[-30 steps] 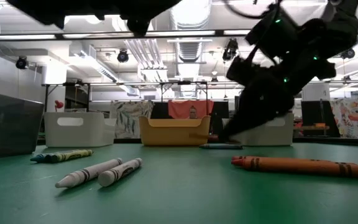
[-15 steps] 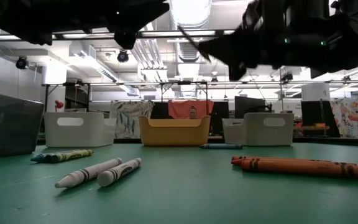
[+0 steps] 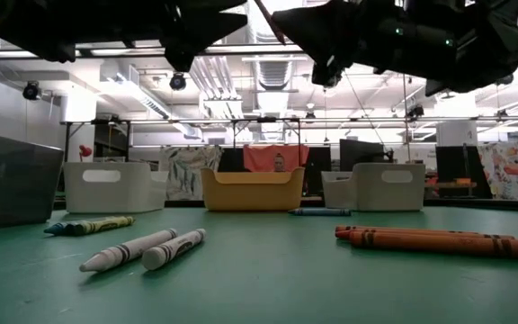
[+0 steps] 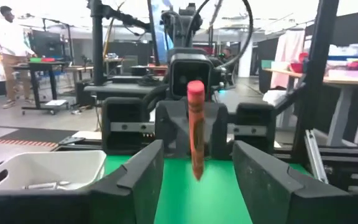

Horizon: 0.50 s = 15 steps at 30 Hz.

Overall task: Sort crayons
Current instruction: Put the orange crayon into the black bin

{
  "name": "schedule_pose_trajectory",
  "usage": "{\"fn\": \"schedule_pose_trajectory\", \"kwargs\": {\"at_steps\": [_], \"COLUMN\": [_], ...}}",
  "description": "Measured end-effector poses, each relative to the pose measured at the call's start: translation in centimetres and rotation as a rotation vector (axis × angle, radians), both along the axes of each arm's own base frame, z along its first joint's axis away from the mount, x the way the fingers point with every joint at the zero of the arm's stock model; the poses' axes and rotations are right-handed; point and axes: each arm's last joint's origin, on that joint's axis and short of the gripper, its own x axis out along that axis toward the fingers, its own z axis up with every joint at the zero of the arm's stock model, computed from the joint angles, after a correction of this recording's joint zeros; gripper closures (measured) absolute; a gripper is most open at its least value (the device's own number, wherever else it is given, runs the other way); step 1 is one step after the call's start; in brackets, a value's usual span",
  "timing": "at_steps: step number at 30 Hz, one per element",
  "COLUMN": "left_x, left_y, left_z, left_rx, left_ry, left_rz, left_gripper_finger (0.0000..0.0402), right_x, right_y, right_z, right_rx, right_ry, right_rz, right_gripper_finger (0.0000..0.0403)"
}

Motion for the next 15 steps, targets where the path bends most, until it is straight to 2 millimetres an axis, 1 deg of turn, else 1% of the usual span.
{"fn": "schedule_pose_trajectory", "kwargs": {"at_steps": [7,10,13,15], "left_x": [1.6,2.0,2.0,1.9], "left_y": [-0.2,-0.2,-0.3,-0.2], "left_z": [0.3,0.5,0.6,0.5], "left_rx": [0.028,0.047,0.051,0.055], "left_ry": [-0.006,-0.012,-0.015,-0.013], "left_rz": [0.018,0.020,0.020,0.023], "left_gripper_finger": [0.0232,0.0238,0.0252,0.0270], "right_x": [1.3,1.3,1.3,1.3], "right_y": [0.1,0.1,0.1,0.1], "right_z": [-0.1,-0.3,-0.4,-0.4], "right_rx": [-0.036,-0.055,-0.062,-0.065], "right_ry": [-0.002,0.002,0.002,0.002], "right_rz": [-0.010,-0.015,-0.017,-0.017], "right_gripper_finger": [0.0394,0.0394,0.0394,0.0394]}}
